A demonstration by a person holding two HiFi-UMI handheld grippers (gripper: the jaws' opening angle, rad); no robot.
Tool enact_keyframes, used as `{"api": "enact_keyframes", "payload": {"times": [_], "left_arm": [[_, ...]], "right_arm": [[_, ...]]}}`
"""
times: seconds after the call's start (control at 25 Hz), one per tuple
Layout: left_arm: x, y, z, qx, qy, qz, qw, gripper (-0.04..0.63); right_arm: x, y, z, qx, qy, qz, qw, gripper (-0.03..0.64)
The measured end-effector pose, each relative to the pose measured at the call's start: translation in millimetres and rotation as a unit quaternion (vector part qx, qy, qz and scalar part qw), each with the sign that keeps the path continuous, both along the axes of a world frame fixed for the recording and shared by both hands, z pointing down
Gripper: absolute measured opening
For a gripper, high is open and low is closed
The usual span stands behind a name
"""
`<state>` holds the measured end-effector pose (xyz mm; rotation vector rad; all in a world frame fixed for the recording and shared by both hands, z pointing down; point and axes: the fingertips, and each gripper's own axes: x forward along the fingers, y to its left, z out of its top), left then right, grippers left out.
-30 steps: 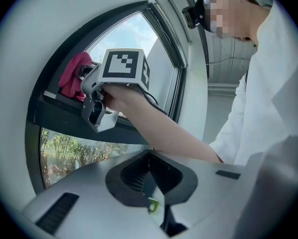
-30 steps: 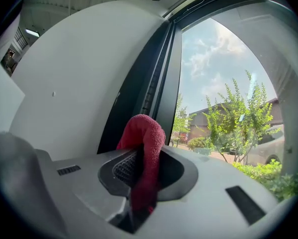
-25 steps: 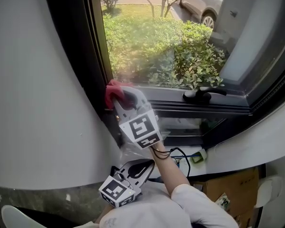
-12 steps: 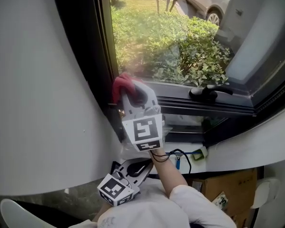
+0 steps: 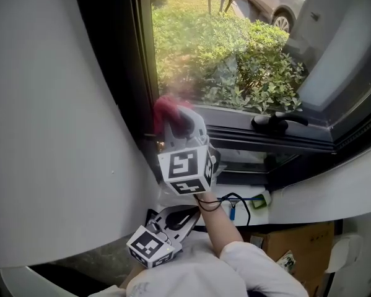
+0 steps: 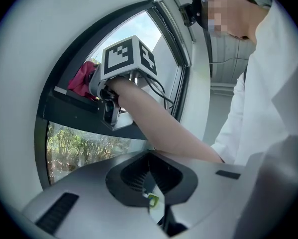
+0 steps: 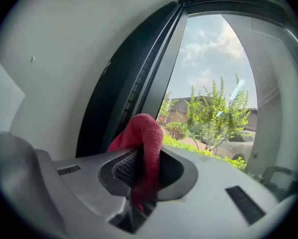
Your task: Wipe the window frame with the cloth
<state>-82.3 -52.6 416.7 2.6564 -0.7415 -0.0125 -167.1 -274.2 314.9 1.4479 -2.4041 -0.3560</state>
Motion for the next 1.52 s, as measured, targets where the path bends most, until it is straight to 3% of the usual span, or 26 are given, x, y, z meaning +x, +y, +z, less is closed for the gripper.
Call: {"api": "enact_keyframes", "payload": {"times": [0.4,0.68,1.52], "left_arm": [[-1.9,0.2,-0.6,0.004,-0.003,-0.008,1.0,0.01],[6.3,4.6,-1.4,0.006,-0.004,0.01,0.9999,0.011],[10.2,5.8,-2.8,0.002,-0.005,0.008,1.0,0.009]], "right_arm": [[18.3,-6.3,11.9,0.006,0.084,0.05,0.995,0.067],[24.0,-5.5,12.9,0.012,0.089,0.056,0.994,0.067],[46.9,-5.4,12.7,0.002,0.084,0.069,0.994,0.067]]}}
